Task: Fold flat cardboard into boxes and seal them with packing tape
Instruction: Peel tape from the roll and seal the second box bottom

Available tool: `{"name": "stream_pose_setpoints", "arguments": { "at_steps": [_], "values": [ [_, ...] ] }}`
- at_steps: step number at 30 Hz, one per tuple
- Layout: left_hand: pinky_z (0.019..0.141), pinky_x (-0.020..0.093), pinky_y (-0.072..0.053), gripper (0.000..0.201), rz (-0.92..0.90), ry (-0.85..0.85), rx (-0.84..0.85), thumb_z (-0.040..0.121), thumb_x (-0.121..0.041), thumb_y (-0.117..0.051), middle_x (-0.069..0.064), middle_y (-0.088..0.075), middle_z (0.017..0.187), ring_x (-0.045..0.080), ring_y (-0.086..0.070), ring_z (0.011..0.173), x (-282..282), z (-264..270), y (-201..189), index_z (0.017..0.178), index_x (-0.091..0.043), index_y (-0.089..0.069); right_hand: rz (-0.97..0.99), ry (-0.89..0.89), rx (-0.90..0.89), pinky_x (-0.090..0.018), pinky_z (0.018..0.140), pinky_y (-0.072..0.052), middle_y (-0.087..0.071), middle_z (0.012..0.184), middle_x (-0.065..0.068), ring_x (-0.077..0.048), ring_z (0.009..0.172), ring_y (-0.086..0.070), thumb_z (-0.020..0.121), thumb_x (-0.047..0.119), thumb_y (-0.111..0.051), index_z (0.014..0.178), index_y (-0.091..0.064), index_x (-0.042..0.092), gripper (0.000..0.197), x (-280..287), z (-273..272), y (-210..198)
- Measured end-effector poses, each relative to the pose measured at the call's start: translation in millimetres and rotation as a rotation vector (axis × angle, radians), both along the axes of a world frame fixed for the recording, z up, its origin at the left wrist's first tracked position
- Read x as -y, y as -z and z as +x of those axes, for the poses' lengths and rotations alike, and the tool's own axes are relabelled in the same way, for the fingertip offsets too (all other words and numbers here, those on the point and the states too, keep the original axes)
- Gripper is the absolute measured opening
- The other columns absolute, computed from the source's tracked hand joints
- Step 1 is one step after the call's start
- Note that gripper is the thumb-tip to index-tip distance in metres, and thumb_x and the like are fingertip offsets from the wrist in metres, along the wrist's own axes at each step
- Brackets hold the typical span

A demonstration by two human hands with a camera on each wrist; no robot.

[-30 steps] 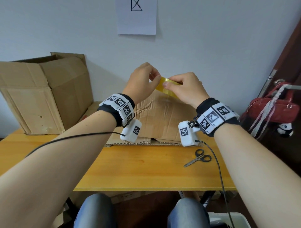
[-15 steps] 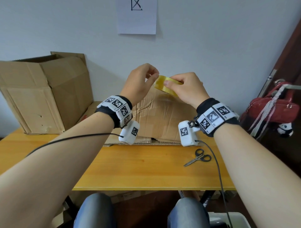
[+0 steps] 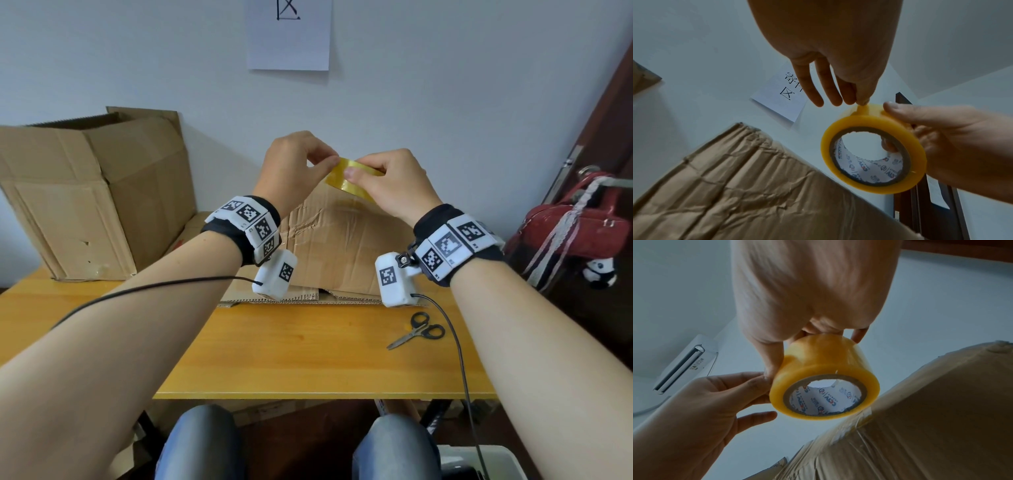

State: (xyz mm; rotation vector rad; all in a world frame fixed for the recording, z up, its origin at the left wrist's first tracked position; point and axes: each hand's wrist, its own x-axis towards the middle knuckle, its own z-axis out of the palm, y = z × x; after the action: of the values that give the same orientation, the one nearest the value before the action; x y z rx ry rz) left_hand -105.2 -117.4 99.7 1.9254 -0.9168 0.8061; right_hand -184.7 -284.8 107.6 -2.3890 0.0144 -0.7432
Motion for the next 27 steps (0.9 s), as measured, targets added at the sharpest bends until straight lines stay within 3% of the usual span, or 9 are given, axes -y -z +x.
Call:
{"name": "stream_pose_setpoints", "arguments": {
  "at_steps": [6,9,11,13,15,18,22,27],
  "values": [
    [0.070,0.019,-0.049,0.012,0.126,0.008,0.080,0.092,-0.020,-0.060,-0.006,-0.057,0.090,0.007,-0.057,0.077,0.2,2.4,3.8,0.091,-0.010,-0.068,-0.018,-0.011,-0.004,-0.049,0.091,-0.050,-0.068,0.078,0.013,-0.030,0.103,-0.060,0.070,0.071,-0.052,0.077,-0.070,0.054,0.026,-0.6,3.2,1.8],
    [0.067,0.012,-0.043,0.013,0.153,0.012,0.091,0.093,-0.020,-0.058,-0.004,-0.056,0.091,0.006,-0.053,0.077,0.9,2.1,3.7,0.091,-0.009,-0.065,-0.036,0.020,0.015,-0.040,0.087,-0.039,-0.069,0.082,0.013,-0.027,0.104,-0.058,0.078,0.066,-0.055,0.077,-0.070,0.049,0.023,1.3,5.8,2.9],
    [0.068,0.016,-0.043,0.015,0.174,0.013,0.102,0.093,-0.020,-0.056,-0.003,-0.056,0.092,0.009,-0.054,0.078,1.0,2.1,2.8,0.091,-0.008,-0.064,-0.054,0.037,0.027,-0.037,0.082,-0.030,-0.069,0.083,0.012,-0.025,0.104,-0.057,0.083,0.061,-0.056,0.076,-0.070,0.045,0.022,2.6,6.9,3.3],
    [0.069,0.018,-0.043,0.015,0.191,0.021,0.093,0.094,-0.021,-0.056,-0.002,-0.056,0.093,0.011,-0.055,0.080,0.3,3.6,1.8,0.093,-0.007,-0.064,-0.068,0.044,0.026,-0.036,0.082,-0.028,-0.069,0.083,0.012,-0.023,0.104,-0.056,0.085,0.059,-0.056,0.077,-0.070,0.043,0.023,2.5,5.7,2.9],
    [0.070,0.011,-0.040,0.015,0.189,0.042,0.071,0.097,-0.019,-0.056,-0.002,-0.057,0.095,0.010,-0.056,0.083,-0.6,4.9,1.0,0.096,-0.008,-0.065,-0.071,0.036,0.027,-0.036,0.083,-0.026,-0.068,0.080,0.009,-0.022,0.100,-0.057,0.089,0.054,-0.058,0.078,-0.071,0.038,0.024,3.0,4.5,2.1],
    [0.077,0.009,-0.042,0.016,0.116,0.072,0.028,0.099,-0.019,-0.055,-0.003,-0.063,0.100,0.009,-0.057,0.088,-1.0,3.1,2.6,0.104,-0.010,-0.068,-0.028,0.027,0.039,-0.037,0.088,-0.031,-0.068,0.078,0.007,-0.021,0.095,-0.059,0.092,0.048,-0.060,0.079,-0.073,0.029,0.026,4.0,0.9,-1.1],
    [0.078,0.017,-0.052,0.023,-0.076,0.118,-0.103,0.095,-0.023,-0.066,-0.010,-0.068,0.098,0.001,-0.065,0.086,-0.3,-1.1,6.8,0.117,-0.017,-0.063,-0.007,0.034,0.046,-0.042,0.097,-0.038,-0.067,0.077,0.009,-0.020,0.094,-0.059,0.092,0.047,-0.061,0.080,-0.073,0.028,0.025,3.9,-1.6,-1.3],
    [0.074,0.007,-0.045,0.018,-0.022,0.089,-0.066,0.090,-0.024,-0.073,-0.009,-0.067,0.096,0.000,-0.065,0.083,0.2,1.7,5.7,0.106,-0.017,-0.077,0.004,0.023,0.046,-0.047,0.099,-0.043,-0.070,0.081,0.006,-0.023,0.097,-0.060,0.089,0.050,-0.061,0.082,-0.074,0.027,0.027,3.4,-2.6,0.9]
  ]
}}
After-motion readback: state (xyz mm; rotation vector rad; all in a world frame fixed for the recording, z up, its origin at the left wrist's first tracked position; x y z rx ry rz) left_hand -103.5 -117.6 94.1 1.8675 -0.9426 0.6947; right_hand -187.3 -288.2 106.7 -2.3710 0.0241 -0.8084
